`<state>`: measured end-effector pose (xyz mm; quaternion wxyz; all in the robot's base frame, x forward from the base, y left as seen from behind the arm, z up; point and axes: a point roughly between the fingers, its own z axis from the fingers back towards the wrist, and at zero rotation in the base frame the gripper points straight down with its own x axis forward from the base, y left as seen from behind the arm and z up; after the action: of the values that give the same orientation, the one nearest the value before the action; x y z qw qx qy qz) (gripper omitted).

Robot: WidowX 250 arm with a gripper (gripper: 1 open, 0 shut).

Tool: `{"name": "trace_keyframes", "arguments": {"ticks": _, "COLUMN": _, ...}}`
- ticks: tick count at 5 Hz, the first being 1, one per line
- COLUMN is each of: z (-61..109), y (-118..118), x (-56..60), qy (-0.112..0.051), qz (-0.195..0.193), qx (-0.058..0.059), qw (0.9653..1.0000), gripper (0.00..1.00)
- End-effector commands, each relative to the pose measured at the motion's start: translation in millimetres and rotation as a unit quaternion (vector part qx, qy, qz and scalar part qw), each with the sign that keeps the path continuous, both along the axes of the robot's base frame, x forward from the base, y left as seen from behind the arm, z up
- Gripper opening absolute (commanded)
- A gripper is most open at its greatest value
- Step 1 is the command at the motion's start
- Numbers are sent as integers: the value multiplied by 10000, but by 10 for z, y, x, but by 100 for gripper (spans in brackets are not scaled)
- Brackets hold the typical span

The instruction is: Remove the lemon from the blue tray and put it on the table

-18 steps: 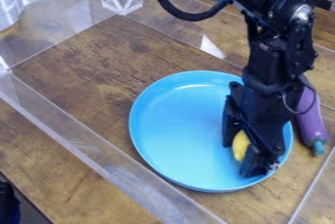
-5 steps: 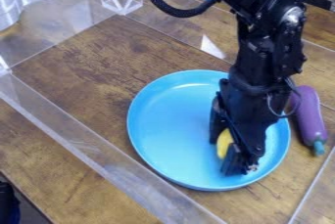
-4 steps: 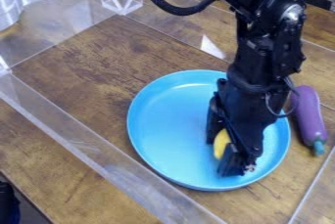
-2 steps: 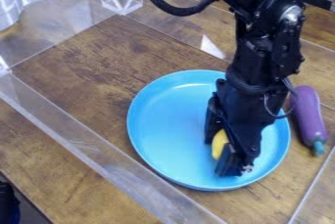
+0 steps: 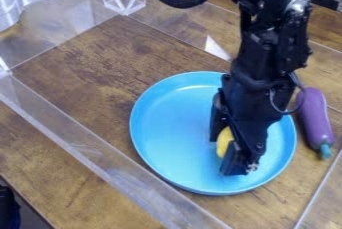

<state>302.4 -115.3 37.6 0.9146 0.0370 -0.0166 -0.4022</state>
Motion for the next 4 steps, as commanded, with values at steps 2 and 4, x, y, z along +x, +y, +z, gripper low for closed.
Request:
{"name": "trace_keyframes", "arguments": {"ticks": 2, "z": 283, "y": 34, "x": 54, "qy": -386, "qz": 24, "qx": -142, "qw": 9991, "gripper": 0}}
{"name": "trace_keyframes", "arguments": {"ticks": 4, "z": 319, "y": 60, "x": 49, "qy": -408, "qz": -5, "qx": -131, "qw": 9991, "gripper": 0}}
